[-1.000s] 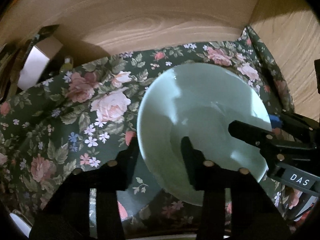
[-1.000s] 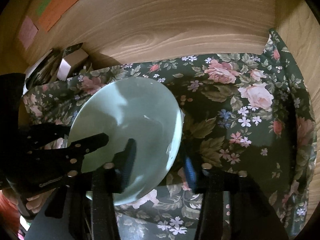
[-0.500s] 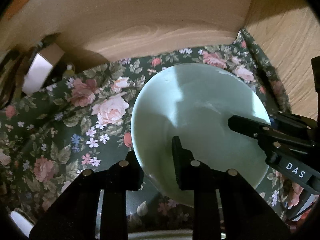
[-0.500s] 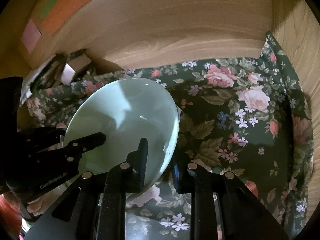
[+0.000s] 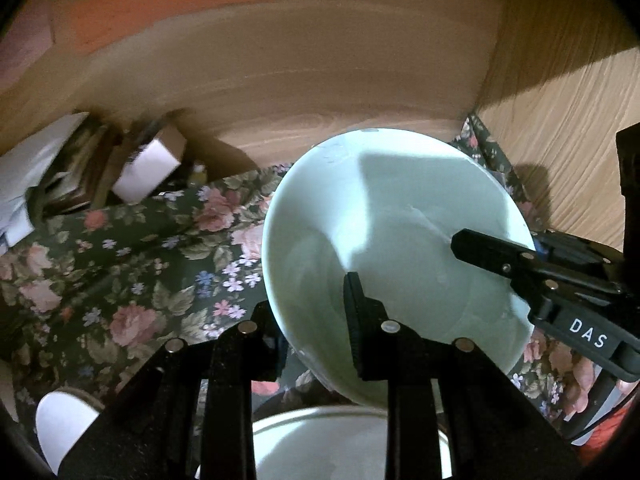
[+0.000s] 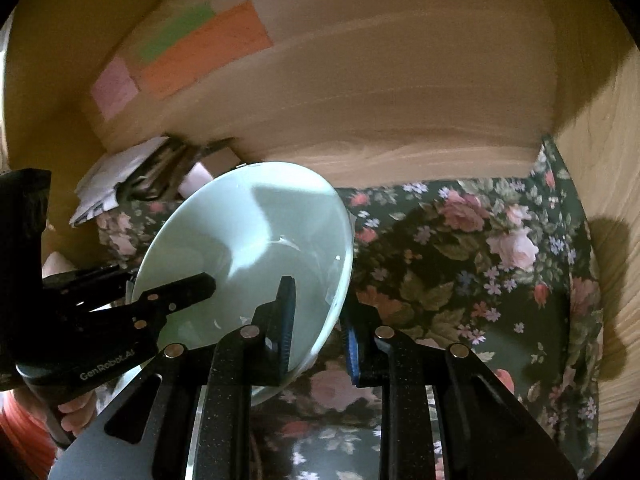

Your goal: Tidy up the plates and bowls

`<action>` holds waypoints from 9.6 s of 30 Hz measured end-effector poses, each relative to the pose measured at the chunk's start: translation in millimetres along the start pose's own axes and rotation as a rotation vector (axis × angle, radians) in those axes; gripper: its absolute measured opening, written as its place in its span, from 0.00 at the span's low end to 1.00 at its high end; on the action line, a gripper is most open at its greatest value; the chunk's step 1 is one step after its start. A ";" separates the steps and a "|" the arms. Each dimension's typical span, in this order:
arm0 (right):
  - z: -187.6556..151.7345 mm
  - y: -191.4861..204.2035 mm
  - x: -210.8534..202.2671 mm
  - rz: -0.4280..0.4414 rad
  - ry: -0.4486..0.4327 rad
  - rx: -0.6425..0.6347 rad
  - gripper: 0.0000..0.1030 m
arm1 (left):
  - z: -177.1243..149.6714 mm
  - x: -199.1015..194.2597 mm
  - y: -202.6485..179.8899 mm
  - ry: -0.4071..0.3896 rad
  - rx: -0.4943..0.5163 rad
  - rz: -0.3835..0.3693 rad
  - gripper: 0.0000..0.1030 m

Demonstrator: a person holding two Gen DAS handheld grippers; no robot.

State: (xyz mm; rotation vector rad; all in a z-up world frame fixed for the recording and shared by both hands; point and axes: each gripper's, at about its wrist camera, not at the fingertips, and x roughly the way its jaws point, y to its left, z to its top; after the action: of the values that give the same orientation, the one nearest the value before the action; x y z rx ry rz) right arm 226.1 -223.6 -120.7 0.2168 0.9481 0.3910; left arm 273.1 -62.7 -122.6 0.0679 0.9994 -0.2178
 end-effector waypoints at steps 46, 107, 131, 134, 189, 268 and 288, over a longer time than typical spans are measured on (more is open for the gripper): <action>-39.0 186.9 23.5 0.200 0.063 -0.281 0.19 | -134.6 -121.6 134.5 -0.096 -0.293 0.157 0.24; -60.5 210.6 58.6 0.280 0.173 -0.343 0.26 | -164.3 -109.7 175.7 -0.024 -0.350 0.292 0.24; -69.1 216.7 75.9 0.256 0.255 -0.385 0.40 | -187.8 -129.0 189.7 -0.028 -0.388 0.285 0.37; -69.6 217.9 81.8 0.260 0.273 -0.381 0.40 | -192.6 -128.5 191.6 -0.029 -0.405 0.266 0.39; -48.6 179.0 23.6 0.185 0.174 -0.300 0.33 | -147.7 -134.0 127.7 -0.092 -0.321 0.129 0.42; -77.1 139.0 -167.6 0.037 -0.432 -0.266 0.82 | -152.4 -233.8 7.7 -0.617 -0.120 0.110 0.85; -93.0 147.8 -182.4 0.014 -0.501 -0.267 1.00 | -176.5 -253.9 -3.0 -0.733 -0.091 0.146 1.00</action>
State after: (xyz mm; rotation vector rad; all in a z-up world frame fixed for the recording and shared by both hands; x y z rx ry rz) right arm 20.8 -164.3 13.8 0.0703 0.3964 0.4450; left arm -5.7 0.2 -4.7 -0.0234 0.2713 -0.0500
